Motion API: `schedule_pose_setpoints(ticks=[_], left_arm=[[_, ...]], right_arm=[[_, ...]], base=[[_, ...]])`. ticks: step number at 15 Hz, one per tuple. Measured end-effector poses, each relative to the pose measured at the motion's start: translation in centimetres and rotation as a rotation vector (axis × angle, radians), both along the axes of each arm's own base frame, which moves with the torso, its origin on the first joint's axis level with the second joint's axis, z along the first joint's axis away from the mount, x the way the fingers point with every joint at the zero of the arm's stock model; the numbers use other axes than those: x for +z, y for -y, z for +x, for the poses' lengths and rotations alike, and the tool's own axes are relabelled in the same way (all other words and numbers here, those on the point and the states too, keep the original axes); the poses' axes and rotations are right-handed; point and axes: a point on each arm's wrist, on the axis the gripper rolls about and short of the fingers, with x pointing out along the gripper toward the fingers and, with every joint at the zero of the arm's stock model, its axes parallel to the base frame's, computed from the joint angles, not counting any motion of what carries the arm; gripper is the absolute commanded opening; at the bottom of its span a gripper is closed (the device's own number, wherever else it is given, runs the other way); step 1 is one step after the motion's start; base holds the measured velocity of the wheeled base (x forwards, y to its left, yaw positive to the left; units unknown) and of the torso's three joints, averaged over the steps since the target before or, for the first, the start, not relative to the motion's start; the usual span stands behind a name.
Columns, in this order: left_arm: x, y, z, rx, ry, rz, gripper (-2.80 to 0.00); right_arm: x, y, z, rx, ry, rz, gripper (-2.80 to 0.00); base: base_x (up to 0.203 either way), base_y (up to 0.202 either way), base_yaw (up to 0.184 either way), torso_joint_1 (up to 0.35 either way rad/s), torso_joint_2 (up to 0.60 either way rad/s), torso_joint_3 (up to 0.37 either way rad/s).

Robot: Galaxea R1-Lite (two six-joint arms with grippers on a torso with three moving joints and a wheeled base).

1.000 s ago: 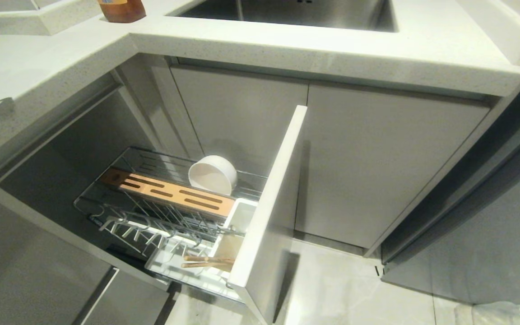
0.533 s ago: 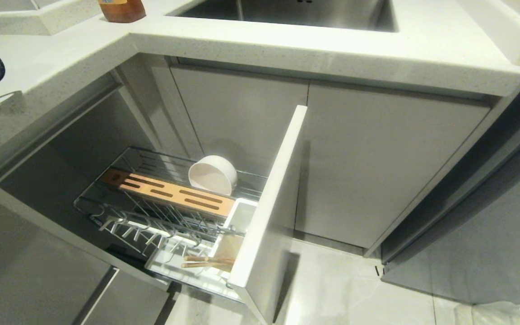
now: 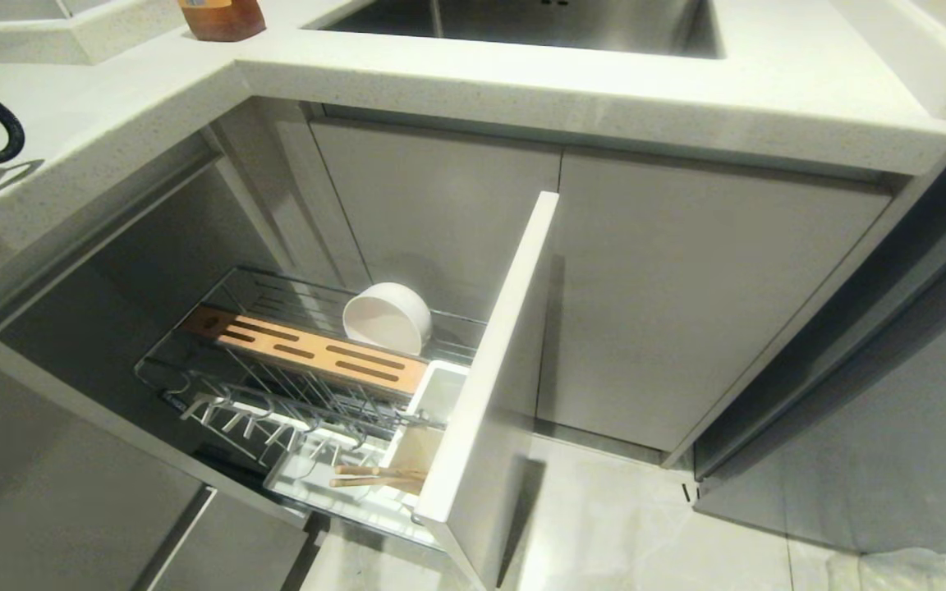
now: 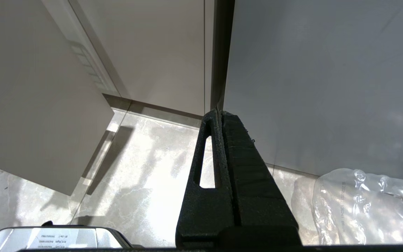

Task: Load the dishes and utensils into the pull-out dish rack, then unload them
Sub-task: Pick up the plate and place it in the cupboard

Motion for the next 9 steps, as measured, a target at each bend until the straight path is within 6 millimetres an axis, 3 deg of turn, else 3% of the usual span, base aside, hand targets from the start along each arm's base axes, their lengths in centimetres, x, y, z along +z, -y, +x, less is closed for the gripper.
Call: schedule_pose_setpoints(ticks=[9], left_arm=[[-0.13,-0.04,0.05,0.004,-0.016,-0.022,0.0]], right_arm=[[0.0,0.0,0.0,0.0,0.0,0.0,-2.8]], base=[[0.0,0.0,0.0,0.0,0.0,0.0]])
